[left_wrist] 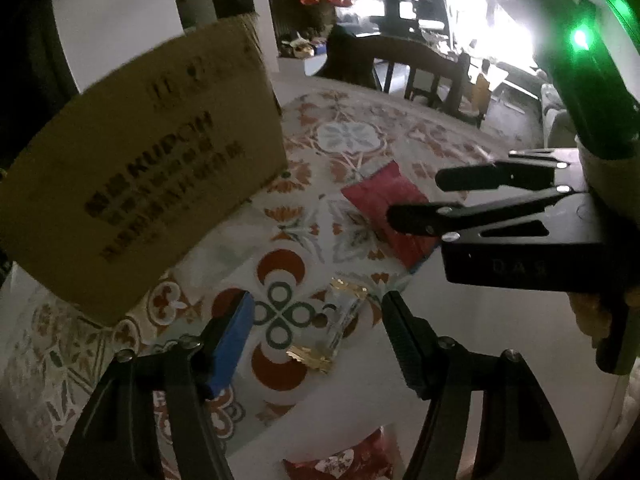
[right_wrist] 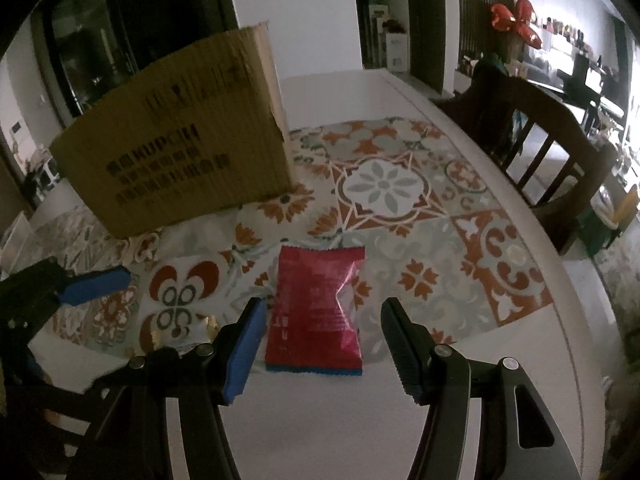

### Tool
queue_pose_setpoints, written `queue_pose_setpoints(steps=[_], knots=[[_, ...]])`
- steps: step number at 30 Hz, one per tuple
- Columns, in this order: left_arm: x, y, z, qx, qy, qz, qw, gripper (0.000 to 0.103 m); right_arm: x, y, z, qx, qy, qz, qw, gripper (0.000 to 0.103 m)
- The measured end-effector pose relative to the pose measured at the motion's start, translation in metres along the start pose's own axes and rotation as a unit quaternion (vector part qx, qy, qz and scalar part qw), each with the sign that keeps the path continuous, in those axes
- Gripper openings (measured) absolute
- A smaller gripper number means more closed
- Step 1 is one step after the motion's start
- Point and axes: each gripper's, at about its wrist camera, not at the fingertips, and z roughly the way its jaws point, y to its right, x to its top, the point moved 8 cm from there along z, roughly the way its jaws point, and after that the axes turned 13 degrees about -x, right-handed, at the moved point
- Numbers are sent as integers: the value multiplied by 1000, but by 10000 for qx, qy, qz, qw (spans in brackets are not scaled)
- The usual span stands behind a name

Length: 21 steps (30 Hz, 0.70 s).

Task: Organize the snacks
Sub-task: 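Move both tools back toward the red chip bag and small snacks, then grasp the red chip bag with the right tool while the left tool grasps a small clear-wrapped snack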

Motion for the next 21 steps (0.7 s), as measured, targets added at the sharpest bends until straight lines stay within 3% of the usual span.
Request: queue_pose_setpoints(steps=[10, 15, 18, 21], knots=[[-9, -7, 16, -249, -222, -384, 9987, 51, -2, -9, 17, -7, -163, -100, 9998, 60], [-10, -6, 14, -386, -213, -480, 9979, 38, -3, -12, 20, -26, -149, -157, 9998, 60], [-9, -4, 13, -383, -199, -436, 9981, 23, -3, -13, 19, -69, -80, -205, 9997, 50], [-8, -4, 14, -376, -172, -437, 9982, 21, -5, -11, 17, -28, -71, -163, 9998, 49]])
